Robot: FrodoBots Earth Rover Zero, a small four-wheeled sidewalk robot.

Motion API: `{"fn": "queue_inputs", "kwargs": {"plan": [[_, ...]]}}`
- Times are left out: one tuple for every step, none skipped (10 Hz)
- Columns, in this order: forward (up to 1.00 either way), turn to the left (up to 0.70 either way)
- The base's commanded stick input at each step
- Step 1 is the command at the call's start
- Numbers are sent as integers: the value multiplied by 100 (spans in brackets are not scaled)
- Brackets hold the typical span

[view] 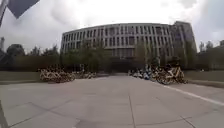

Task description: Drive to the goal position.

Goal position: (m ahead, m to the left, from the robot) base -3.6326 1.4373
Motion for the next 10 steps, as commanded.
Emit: {"fn": "queue_inputs", "kwargs": {"plan": [[70, 0], [70, 0], [70, 0], [70, 0], [70, 0], [70, 0], [70, 0], [70, 0], [70, 0], [70, 0]]}}
